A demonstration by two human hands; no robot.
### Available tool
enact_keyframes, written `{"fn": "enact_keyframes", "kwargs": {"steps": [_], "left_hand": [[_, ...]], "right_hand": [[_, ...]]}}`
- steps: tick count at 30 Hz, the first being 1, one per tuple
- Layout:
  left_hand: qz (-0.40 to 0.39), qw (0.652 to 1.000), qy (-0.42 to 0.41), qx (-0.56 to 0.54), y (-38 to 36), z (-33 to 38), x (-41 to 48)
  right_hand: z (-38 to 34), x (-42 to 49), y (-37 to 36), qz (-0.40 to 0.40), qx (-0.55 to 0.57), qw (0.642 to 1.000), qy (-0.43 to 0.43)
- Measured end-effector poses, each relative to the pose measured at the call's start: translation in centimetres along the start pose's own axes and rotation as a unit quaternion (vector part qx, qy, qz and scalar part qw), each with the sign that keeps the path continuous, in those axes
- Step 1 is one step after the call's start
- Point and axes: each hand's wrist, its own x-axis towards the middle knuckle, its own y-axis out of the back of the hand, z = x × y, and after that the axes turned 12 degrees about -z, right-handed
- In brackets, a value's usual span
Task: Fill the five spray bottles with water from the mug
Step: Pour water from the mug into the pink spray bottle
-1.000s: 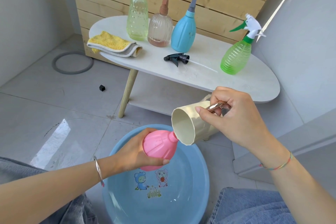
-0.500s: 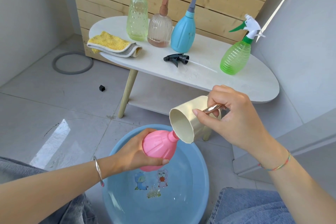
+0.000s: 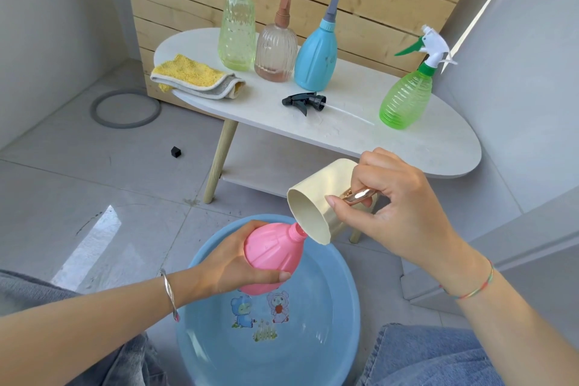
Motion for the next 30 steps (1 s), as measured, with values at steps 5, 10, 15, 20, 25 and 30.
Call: {"fn": "enact_keyframes", "kwargs": {"steps": [5, 10, 15, 20, 25, 30], "left_hand": [[0.000, 1.000, 0.000, 0.000, 0.0, -0.1, 0.0], [0.001, 1.000, 0.002, 0.000, 0.0, -0.3, 0.0], [0.005, 1.000, 0.004, -0.005, 0.0, -0.4, -0.1], [0.024, 0.999, 0.008, -0.031, 0.3, -0.4, -0.1], [0.045, 0.998, 0.004, -0.050, 0.5, 0.1, -0.2], [0.061, 0.996, 0.010, -0.057, 0.8, 0.0, -0.2]], "right_hand": [[0.0, 0.1, -0.1, -0.001, -0.011, 1.000, 0.020], [0.0, 0.0, -0.4, 0.005, -0.027, 0.999, 0.026], [0.5, -0.4, -0.4, 0.004, -0.006, 1.000, -0.013], [2.0, -0.8, -0.6, 0.004, 0.145, 0.977, -0.156], [5.3, -1.4, -1.7, 0.002, 0.250, 0.924, -0.288], [7.0, -3.6, -7.9, 0.024, 0.247, 0.911, -0.328]]}}
